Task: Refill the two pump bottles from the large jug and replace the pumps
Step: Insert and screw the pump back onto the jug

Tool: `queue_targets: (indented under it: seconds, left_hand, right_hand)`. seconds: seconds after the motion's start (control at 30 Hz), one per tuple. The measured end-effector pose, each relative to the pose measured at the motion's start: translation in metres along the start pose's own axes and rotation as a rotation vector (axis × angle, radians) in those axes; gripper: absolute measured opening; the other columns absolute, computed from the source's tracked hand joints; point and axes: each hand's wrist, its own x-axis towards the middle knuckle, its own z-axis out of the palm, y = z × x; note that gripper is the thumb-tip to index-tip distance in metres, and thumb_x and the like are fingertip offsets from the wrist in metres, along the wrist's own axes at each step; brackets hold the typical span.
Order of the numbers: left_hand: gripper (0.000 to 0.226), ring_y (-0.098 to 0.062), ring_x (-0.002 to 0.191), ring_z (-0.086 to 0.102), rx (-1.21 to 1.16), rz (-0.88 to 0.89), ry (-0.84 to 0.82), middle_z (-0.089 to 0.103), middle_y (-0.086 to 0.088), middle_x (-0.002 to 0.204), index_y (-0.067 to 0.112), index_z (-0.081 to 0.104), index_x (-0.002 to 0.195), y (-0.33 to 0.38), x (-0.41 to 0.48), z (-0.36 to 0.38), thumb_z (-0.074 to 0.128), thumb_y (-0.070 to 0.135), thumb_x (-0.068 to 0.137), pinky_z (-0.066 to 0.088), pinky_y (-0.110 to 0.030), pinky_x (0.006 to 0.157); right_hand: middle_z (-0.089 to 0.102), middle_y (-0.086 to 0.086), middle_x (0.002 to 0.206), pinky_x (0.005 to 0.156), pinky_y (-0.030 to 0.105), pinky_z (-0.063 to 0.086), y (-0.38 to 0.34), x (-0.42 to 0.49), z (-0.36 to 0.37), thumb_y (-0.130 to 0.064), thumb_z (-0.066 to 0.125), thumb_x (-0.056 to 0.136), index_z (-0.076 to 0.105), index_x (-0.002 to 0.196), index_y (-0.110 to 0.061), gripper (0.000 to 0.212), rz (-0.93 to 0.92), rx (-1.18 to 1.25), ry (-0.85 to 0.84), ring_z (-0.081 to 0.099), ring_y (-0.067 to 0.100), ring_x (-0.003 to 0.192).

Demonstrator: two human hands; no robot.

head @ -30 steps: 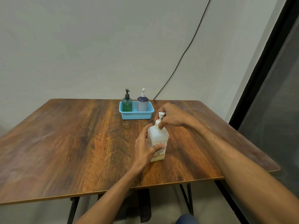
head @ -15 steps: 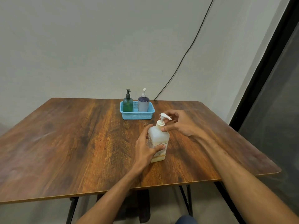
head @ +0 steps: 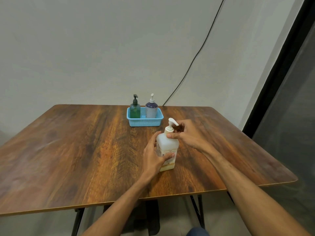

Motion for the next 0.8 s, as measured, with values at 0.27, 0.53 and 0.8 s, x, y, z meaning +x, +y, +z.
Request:
queue_targets:
  seconds: [0.27,0.53,0.8]
  left_hand:
    - [0.09,-0.011,0.118,0.057,0.003,0.002,0.004,0.057,0.008,0.133,0.034,0.042,0.14,-0.001,0.0,0.0,0.09,0.034,0.064,0.056,-0.043,0.096]
    - [0.087,-0.008,0.116,0.058,-0.019,0.008,0.006,0.058,0.011,0.131,0.041,0.042,0.136,0.001,0.0,-0.001,0.09,0.031,0.064,0.056,-0.041,0.095]
    - [0.089,-0.011,0.118,0.058,-0.03,0.014,-0.001,0.057,0.011,0.133,0.036,0.043,0.139,-0.002,0.0,0.0,0.088,0.038,0.063,0.056,-0.044,0.095]
  right_hand:
    - [0.067,-0.021,0.07,0.076,0.036,0.053,0.0,0.002,-0.001,-0.018,0.085,0.078,0.072,0.086,-0.029,0.018,0.027,-0.031,-0.033,0.062,0.007,0.078]
    - [0.067,-0.002,0.086,0.068,0.027,0.05,0.001,-0.001,0.004,-0.03,0.094,0.063,0.067,0.094,-0.017,0.043,-0.004,-0.029,0.015,0.057,0.009,0.075]
    - [0.076,0.002,0.094,0.076,0.034,0.058,0.001,-0.006,0.012,-0.011,0.092,0.065,0.074,0.095,-0.012,0.036,-0.008,0.121,0.15,0.07,0.019,0.086]
